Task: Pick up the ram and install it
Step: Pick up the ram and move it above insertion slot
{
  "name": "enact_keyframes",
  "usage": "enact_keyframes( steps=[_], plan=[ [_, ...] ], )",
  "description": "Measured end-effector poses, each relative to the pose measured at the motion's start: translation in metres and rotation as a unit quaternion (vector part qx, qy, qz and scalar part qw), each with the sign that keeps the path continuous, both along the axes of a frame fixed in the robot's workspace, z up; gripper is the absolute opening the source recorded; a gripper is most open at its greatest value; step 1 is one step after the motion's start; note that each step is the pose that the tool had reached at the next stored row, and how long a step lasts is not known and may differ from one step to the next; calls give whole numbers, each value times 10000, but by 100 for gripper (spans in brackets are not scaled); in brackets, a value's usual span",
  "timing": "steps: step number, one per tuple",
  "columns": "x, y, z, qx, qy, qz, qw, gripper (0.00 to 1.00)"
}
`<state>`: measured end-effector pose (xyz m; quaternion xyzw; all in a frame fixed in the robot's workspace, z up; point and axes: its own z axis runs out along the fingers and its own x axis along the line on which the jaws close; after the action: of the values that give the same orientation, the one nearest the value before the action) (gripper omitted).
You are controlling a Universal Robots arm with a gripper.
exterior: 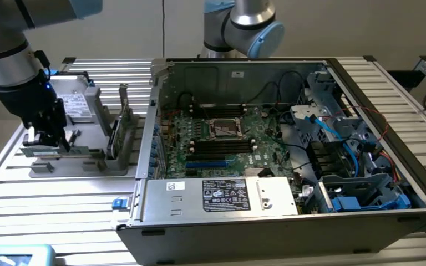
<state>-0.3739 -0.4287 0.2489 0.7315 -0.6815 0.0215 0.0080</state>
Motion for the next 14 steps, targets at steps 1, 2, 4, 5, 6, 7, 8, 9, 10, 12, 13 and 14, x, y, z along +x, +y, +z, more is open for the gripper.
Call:
enact_keyframes(
  steps=[1,2,4,5,6,7,8,9,10,12,13,14],
  plan=[
    [0,0,14,0,-7,66,10000,14],
    [0,-1,28,0,-14,133,9999,14],
    [0,-1,70,0,-23,246,9997,14],
    [0,-1,104,0,-24,282,9996,14],
    [0,-1,147,0,-24,315,9995,14],
    [0,-1,185,0,-24,341,9994,14],
    [0,-1,223,0,-24,365,9993,14],
    [0,-1,259,0,-24,384,9993,14],
    [0,-1,294,0,-24,398,9992,14],
    [4,-1,365,0,-25,419,9991,14],
    [6,-1,409,0,-24,424,9991,14],
    [10,-1,455,0,-25,427,9991,14]
  ],
)
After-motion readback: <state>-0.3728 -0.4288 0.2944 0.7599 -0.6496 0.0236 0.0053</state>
